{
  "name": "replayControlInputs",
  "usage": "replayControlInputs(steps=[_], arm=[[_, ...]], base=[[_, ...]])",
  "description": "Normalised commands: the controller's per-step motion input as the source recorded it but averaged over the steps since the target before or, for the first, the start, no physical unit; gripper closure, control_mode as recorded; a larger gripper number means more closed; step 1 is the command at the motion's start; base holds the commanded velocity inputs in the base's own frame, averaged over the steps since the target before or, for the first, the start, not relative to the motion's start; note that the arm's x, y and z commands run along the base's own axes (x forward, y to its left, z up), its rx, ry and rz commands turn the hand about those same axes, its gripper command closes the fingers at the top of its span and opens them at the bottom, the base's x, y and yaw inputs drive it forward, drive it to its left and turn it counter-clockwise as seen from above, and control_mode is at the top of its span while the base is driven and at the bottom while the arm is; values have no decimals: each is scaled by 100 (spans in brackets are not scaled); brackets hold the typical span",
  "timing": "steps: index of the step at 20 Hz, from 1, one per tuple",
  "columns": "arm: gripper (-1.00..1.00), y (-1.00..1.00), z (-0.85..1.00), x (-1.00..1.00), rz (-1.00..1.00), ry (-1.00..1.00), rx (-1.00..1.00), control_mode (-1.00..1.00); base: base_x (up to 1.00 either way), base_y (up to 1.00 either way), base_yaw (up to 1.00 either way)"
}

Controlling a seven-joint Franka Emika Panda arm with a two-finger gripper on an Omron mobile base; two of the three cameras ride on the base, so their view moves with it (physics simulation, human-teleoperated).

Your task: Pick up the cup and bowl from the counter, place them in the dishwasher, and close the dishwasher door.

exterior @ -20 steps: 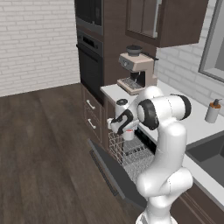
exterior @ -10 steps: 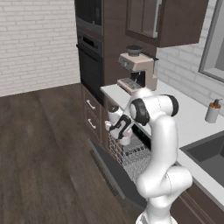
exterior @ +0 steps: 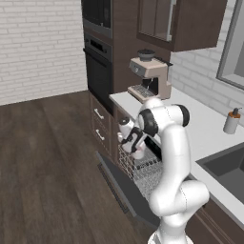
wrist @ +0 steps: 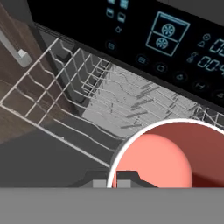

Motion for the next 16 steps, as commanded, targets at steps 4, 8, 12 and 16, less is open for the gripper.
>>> replayControlInputs(steps=[4,8,12,16], arm=[[100,-22,-44,38,0,-6,0,-100],[100,-2,-49,41,0,-7,-1,-100],[100,0,-46,46,0,-11,-2,-100],[100,0,-36,44,0,-14,0,-100]], base=[[0,0,0],[0,0,0],[0,0,0],[0,0,0]])
